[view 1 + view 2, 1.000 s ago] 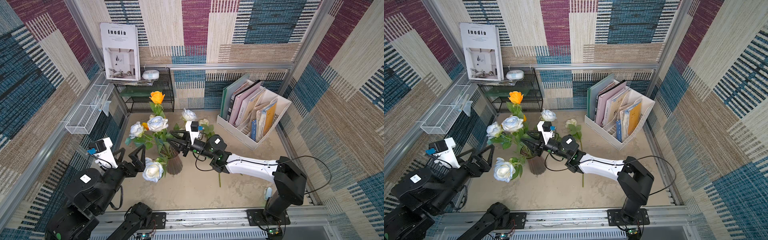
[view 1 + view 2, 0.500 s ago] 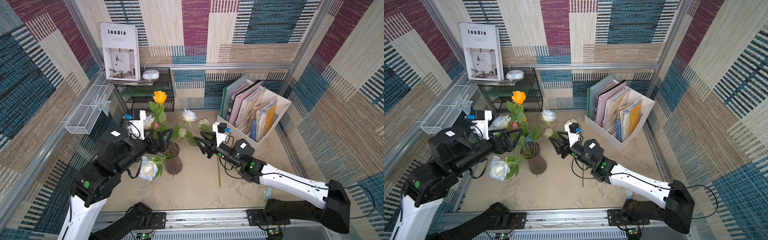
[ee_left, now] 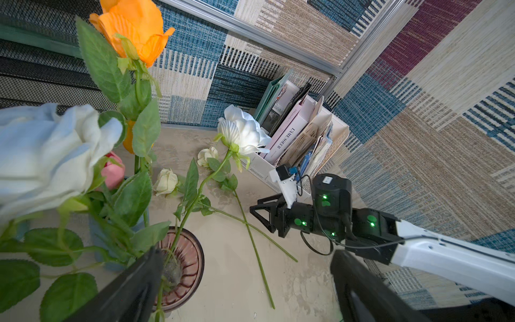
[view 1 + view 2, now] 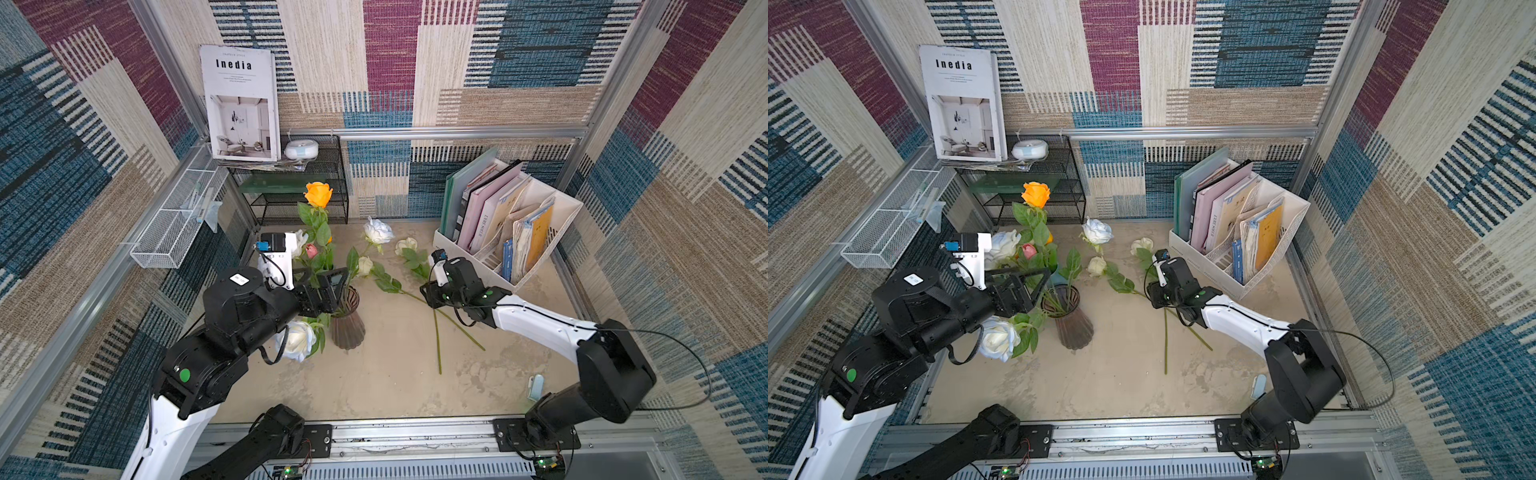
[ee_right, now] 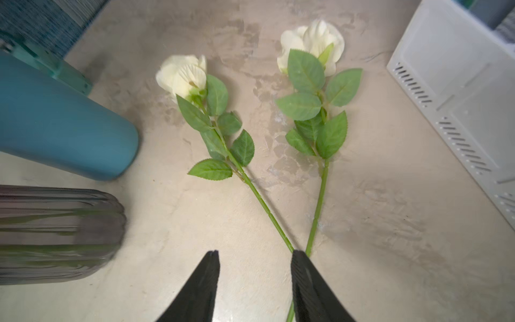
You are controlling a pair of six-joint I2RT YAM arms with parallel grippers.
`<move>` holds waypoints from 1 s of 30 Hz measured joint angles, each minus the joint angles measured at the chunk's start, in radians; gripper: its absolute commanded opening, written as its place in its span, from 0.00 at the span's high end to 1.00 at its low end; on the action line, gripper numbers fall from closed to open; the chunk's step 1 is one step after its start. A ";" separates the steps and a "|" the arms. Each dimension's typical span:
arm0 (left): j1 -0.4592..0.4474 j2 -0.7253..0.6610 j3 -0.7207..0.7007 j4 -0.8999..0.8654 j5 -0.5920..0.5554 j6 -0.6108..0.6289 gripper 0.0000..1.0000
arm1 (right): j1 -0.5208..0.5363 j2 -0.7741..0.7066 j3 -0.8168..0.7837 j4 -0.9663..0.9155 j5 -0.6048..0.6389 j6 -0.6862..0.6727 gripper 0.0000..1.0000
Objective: Arrange the flowers in different vases according to their variety
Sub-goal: Pick up the flower at the center of the board.
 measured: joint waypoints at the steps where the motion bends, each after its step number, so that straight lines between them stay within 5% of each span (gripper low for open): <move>1: 0.000 -0.021 -0.014 -0.002 -0.011 0.000 0.01 | -0.002 0.046 0.034 -0.024 -0.003 -0.023 0.52; 7: -0.001 -0.145 -0.085 -0.018 -0.054 0.000 0.01 | -0.005 0.270 0.227 -0.155 -0.017 -0.152 0.50; 17: -0.001 -0.246 -0.171 -0.050 -0.114 -0.005 0.01 | -0.008 0.441 0.368 -0.267 -0.062 -0.261 0.54; 27: -0.001 -0.280 -0.205 -0.050 -0.117 -0.023 0.01 | -0.008 0.481 0.428 -0.267 -0.058 -0.281 0.97; 30: -0.001 -0.283 -0.204 -0.050 -0.118 -0.025 0.01 | -0.007 0.412 0.401 -0.291 -0.043 -0.270 1.00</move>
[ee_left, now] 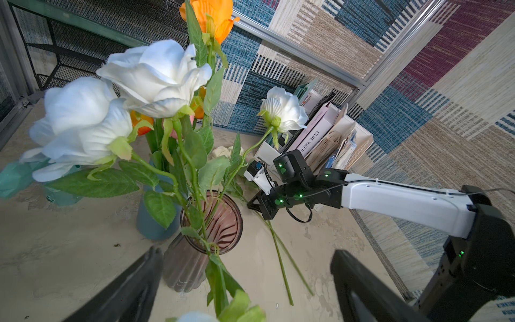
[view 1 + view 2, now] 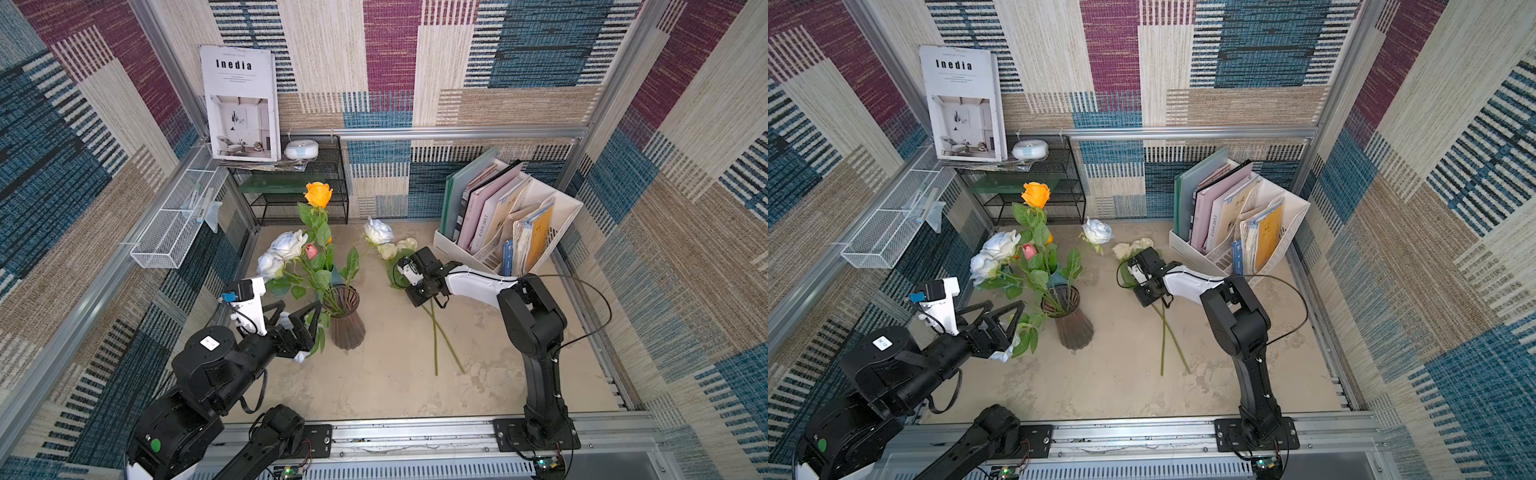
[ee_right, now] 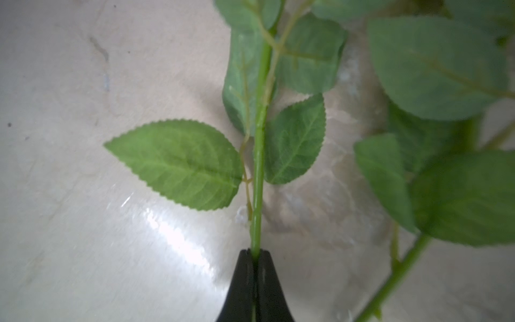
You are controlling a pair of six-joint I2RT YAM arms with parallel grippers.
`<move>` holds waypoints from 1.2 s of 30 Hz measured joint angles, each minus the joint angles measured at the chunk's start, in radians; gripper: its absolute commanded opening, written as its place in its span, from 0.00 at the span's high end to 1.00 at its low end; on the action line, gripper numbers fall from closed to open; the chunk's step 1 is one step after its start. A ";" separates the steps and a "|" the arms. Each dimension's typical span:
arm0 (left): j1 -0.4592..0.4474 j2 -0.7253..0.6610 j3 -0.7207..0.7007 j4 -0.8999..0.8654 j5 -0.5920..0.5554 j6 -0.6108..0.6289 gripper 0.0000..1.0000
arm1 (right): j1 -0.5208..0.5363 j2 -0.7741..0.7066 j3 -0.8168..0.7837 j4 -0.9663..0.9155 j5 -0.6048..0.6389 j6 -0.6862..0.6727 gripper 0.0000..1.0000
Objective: Arrange the flowers in different vases according to their variety
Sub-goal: Pick up the flower at the center of the board, then insert the flower into the vase.
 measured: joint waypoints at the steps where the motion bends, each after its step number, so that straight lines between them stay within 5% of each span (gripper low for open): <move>1: 0.000 0.000 0.000 0.000 0.000 -0.003 0.01 | 0.000 -0.033 -0.010 0.002 0.004 0.005 1.00; 8: 0.000 -0.009 -0.005 0.000 0.003 -0.018 0.01 | 0.011 -0.330 -0.095 0.057 0.055 0.055 1.00; 21: 0.000 -0.026 -0.021 -0.001 -0.001 -0.022 0.01 | 0.073 -0.760 -0.186 0.439 -0.167 0.224 1.00; 27: 0.000 -0.033 -0.019 -0.001 -0.001 -0.024 0.01 | 0.192 -0.768 -0.175 0.722 -0.218 0.267 1.00; 36: 0.000 -0.046 0.031 -0.001 0.000 -0.024 0.01 | 0.301 -0.570 0.001 0.938 -0.164 0.195 1.00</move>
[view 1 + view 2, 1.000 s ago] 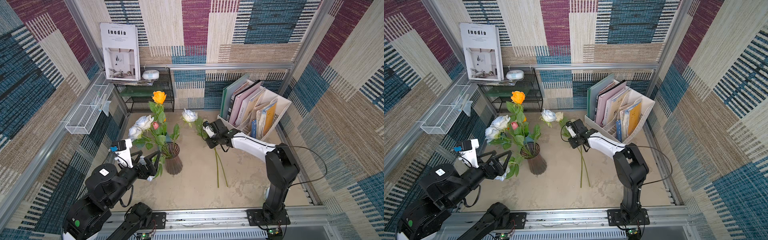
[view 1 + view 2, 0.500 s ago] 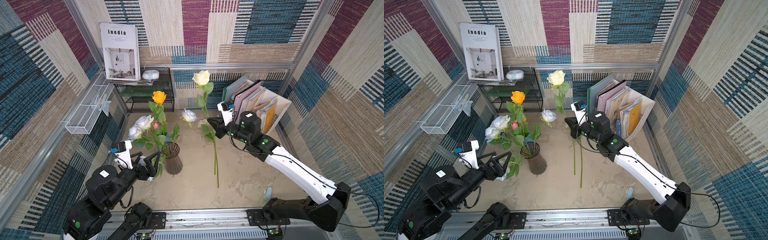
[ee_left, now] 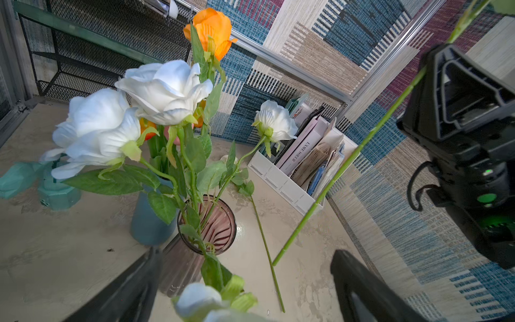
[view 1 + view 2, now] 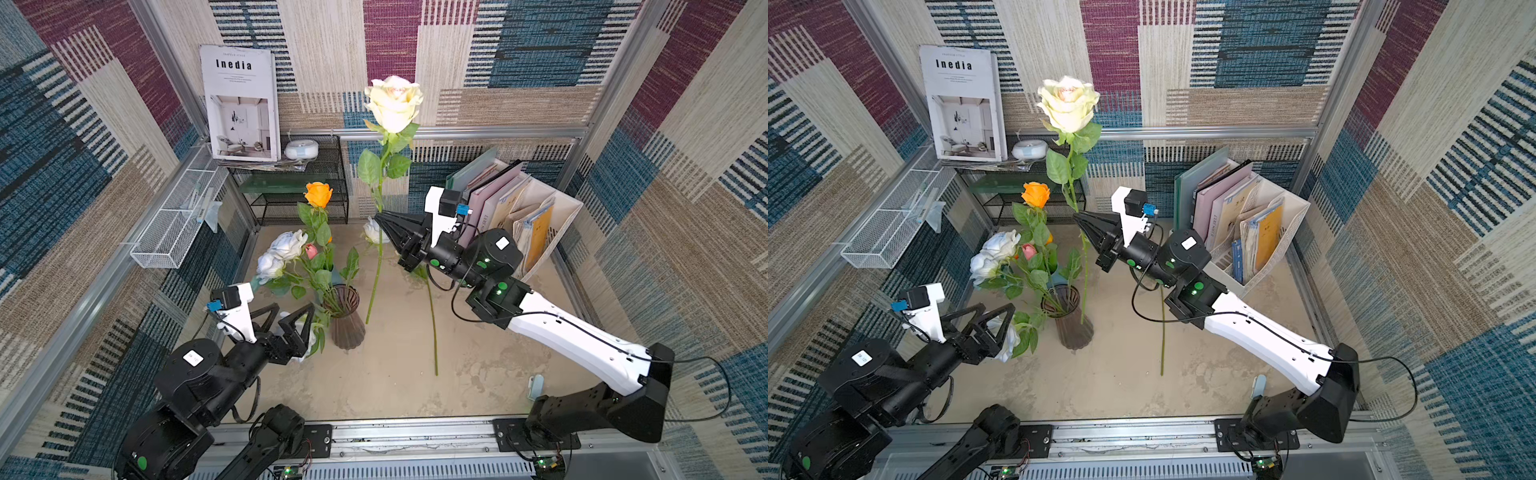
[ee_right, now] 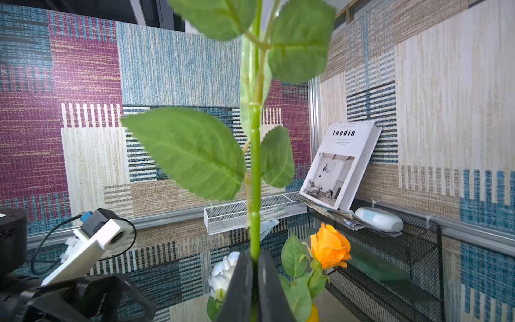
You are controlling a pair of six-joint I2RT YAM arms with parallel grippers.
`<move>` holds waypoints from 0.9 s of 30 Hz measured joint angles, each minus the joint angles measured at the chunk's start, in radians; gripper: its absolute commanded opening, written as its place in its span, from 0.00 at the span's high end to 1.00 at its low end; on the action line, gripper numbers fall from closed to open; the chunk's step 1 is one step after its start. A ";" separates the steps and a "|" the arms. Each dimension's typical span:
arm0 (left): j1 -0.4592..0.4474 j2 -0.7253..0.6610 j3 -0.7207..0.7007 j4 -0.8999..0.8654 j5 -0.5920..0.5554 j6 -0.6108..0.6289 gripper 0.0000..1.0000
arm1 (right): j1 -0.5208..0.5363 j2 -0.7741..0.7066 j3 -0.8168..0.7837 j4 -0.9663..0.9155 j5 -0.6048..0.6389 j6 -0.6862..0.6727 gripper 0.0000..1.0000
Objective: Arrange the flowers in different vases according to their variety
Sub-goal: Insert the flower into the vase.
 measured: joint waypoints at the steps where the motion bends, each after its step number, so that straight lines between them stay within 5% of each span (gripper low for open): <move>1: 0.000 0.003 0.014 0.001 0.000 0.000 0.01 | 0.004 0.030 0.024 0.011 0.008 -0.011 1.00; 9: 0.000 0.047 0.082 0.003 0.036 0.000 0.01 | 0.024 0.227 0.157 0.053 0.045 -0.093 1.00; 16: 0.000 0.146 0.150 0.010 0.096 0.000 0.01 | 0.050 0.304 0.054 0.079 0.050 -0.108 1.00; 19: 0.000 0.209 0.194 0.016 0.136 0.000 0.01 | 0.071 0.306 -0.016 0.090 0.050 -0.095 0.66; 27: 0.000 0.353 0.310 0.034 0.215 0.002 0.01 | 0.086 0.124 -0.222 0.093 0.081 -0.038 0.43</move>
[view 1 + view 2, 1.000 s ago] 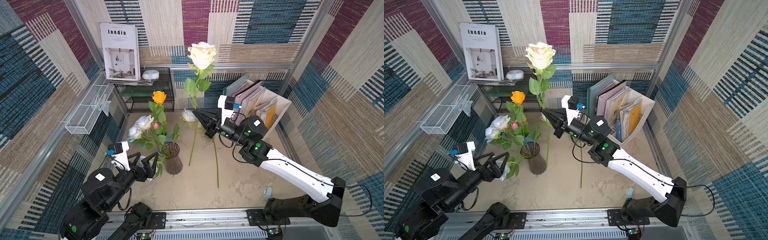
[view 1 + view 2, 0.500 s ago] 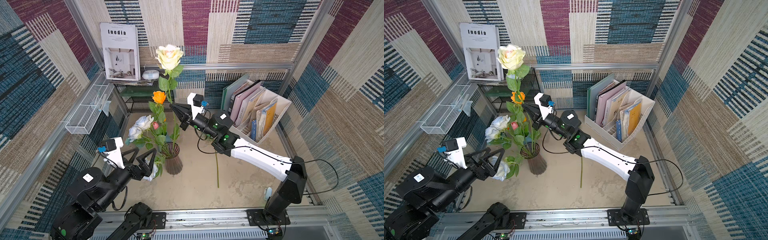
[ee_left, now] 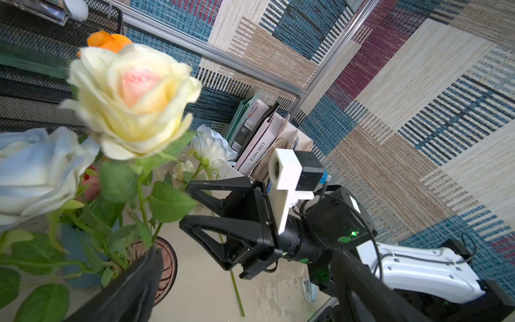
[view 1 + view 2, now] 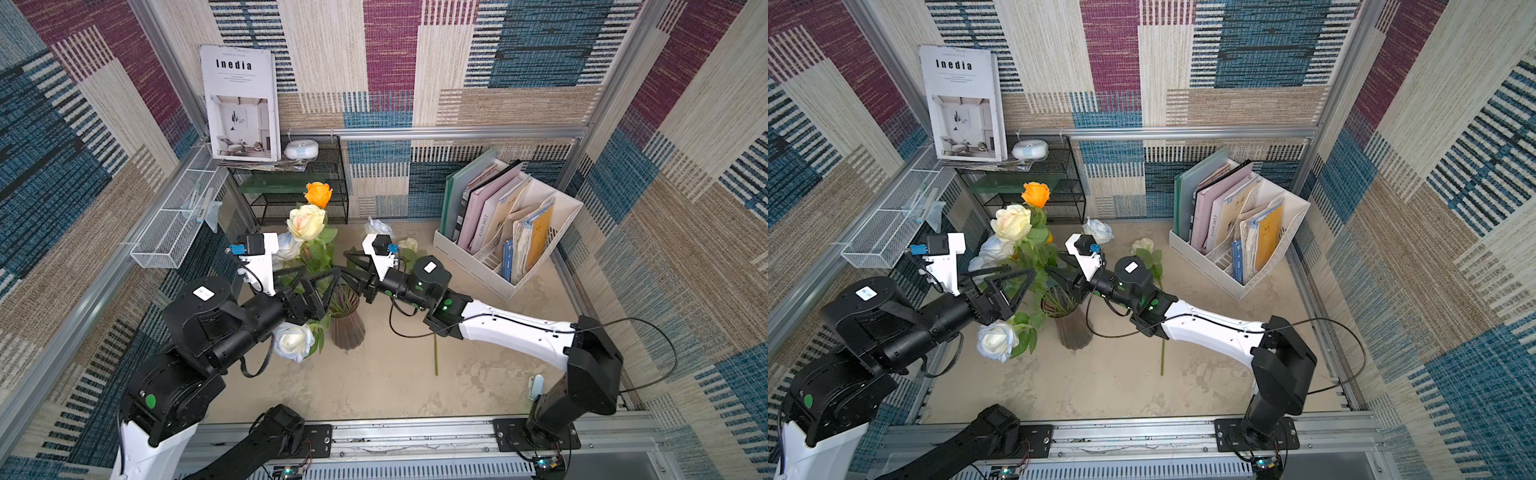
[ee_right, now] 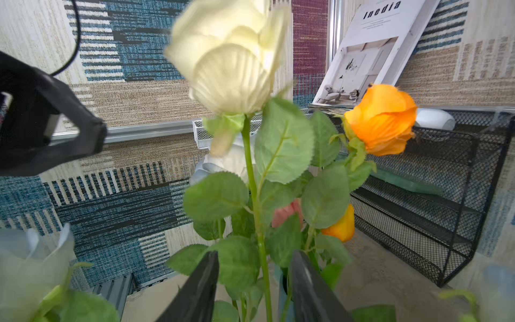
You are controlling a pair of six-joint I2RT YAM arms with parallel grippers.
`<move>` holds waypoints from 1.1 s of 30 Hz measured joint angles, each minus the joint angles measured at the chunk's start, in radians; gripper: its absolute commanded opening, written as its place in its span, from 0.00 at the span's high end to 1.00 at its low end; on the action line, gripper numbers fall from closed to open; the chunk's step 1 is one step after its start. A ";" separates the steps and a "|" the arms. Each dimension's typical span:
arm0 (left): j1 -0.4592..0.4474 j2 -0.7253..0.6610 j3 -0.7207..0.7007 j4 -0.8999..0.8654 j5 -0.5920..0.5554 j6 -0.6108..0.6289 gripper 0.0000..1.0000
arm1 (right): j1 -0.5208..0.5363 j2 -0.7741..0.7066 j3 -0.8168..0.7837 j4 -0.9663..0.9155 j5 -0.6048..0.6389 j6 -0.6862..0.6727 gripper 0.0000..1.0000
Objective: Arrange the flowers in different vases according to their variety
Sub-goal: Insert the flower into the vase, then pick up the flower at the center of the board.
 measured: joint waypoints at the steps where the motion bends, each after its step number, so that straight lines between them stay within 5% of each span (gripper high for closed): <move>1: -0.001 0.013 0.007 0.006 0.008 -0.003 0.01 | -0.001 -0.043 -0.032 -0.006 0.026 0.010 0.42; 6: -0.076 0.085 0.022 0.034 0.008 -0.013 0.01 | -0.005 -0.244 -0.166 -0.123 0.175 0.044 0.36; 18: -0.541 0.484 0.206 0.064 -0.329 0.084 0.01 | -0.142 -0.769 -0.517 -0.533 0.523 0.236 0.31; 33: -0.583 1.151 0.484 -0.084 -0.501 0.028 0.12 | -0.212 -1.068 -0.647 -0.840 0.681 0.345 0.31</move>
